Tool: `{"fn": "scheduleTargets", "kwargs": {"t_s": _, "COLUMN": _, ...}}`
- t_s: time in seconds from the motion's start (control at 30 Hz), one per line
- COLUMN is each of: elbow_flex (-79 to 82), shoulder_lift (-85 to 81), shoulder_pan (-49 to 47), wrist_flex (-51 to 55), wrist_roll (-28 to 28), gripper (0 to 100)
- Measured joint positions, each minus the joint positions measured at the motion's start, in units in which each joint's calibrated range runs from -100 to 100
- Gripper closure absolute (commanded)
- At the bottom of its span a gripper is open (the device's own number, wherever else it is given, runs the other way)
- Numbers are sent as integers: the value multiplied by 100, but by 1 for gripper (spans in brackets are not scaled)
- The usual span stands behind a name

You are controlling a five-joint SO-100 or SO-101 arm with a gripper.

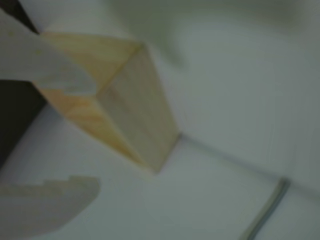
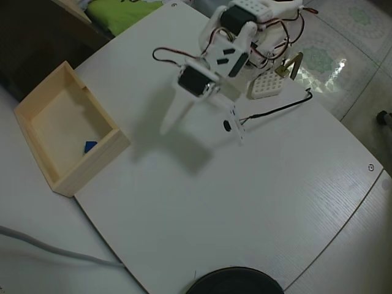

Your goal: Pick up the small blue cube and put it into the box

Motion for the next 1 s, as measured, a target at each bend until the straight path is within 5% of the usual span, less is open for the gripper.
{"fn": "scheduleTargets", "kwargs": {"t_s": 0.33, "elbow_flex": 498, "shoulder_lift": 0, "shoulder_pan": 287, "wrist_flex": -401, "wrist_roll": -637, "gripper": 84}}
{"fn": "scheduleTargets", "kwargs": {"t_s": 0.9, "elbow_flex": 1068, "shoulder_lift": -17, "shoulder_pan": 287, "wrist_flex": -401, "wrist_roll": -684, "gripper": 85}}
{"fn": "scheduleTargets", "kwargs": {"t_s": 1.0, "elbow_flex": 1068, "shoulder_lift": -17, "shoulder_pan": 287, "wrist_flex": -401, "wrist_roll": -684, "gripper": 92}}
